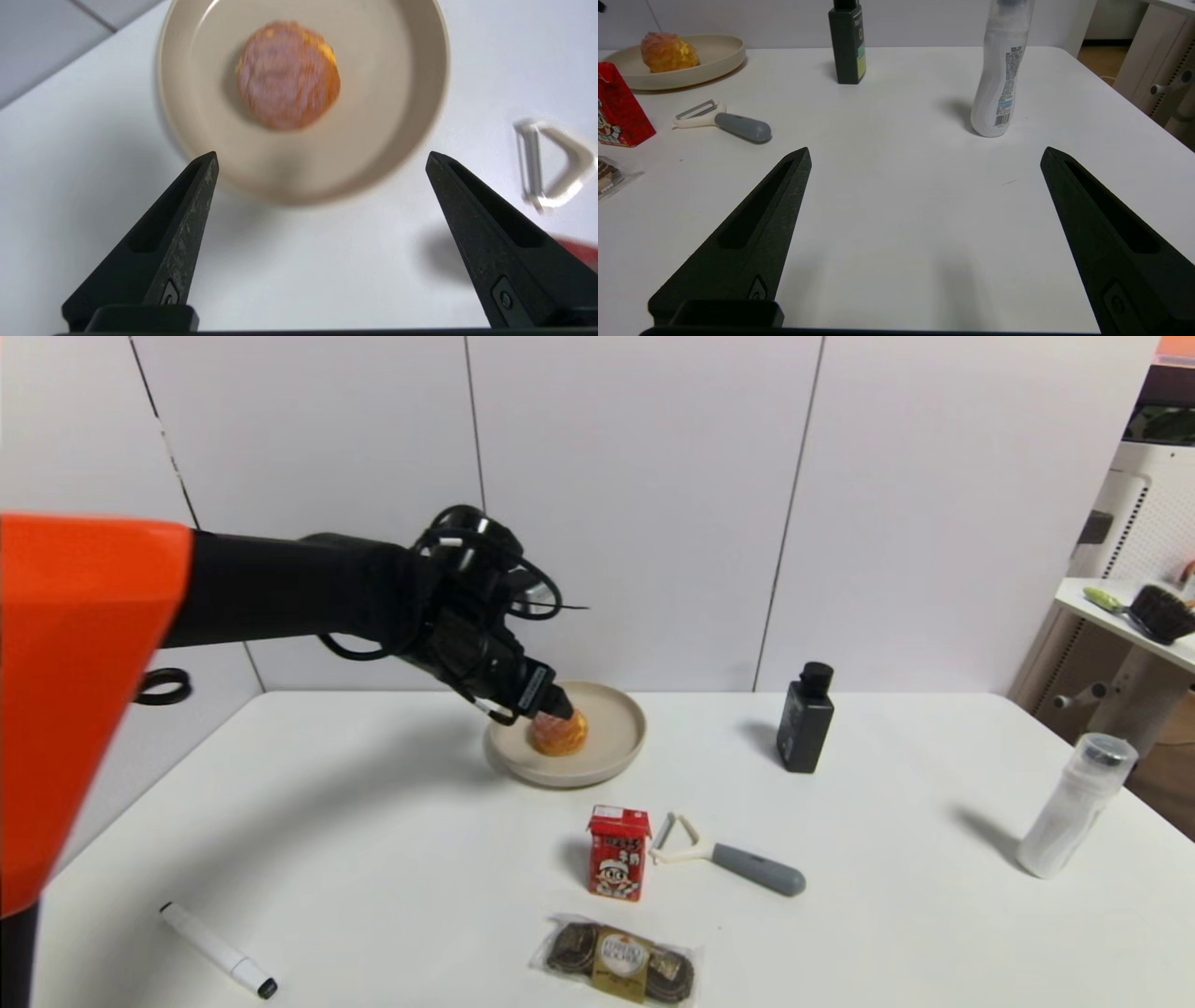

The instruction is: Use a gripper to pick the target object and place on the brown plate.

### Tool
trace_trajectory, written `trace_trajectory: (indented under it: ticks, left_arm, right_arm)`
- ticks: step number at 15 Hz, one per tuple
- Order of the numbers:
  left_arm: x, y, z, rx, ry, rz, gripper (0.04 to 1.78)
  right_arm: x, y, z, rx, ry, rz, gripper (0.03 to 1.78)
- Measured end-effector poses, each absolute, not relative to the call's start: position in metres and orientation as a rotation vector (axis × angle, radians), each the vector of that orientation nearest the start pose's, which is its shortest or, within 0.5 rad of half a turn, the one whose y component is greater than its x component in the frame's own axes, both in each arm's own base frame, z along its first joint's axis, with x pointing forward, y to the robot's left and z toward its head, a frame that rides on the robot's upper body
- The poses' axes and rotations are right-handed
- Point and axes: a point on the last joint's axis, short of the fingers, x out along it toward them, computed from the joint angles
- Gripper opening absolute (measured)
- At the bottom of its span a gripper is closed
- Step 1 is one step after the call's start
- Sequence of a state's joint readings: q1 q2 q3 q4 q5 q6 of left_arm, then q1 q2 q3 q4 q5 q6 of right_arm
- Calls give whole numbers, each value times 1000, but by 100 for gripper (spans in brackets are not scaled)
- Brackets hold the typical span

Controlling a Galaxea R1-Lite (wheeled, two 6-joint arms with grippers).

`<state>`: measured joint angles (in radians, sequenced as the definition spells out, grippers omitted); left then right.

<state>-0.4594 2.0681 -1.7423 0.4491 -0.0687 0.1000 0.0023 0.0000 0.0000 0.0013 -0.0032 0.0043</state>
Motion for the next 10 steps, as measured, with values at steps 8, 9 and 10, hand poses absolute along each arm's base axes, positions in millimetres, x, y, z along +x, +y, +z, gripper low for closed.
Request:
trace_trajectory:
  ticks: [8, 9, 10]
  left_arm:
    - [172, -59, 189, 166, 642, -399, 167]
    - [147, -47, 176, 147, 587, -373, 167]
    - [125, -36, 165, 130, 516, -348, 167]
  right_arm:
    - [-23, 0, 75, 4, 2, -1, 170]
    - [-23, 0, 75, 4, 1, -1, 170]
    - [-23, 0, 75, 5, 2, -1, 170]
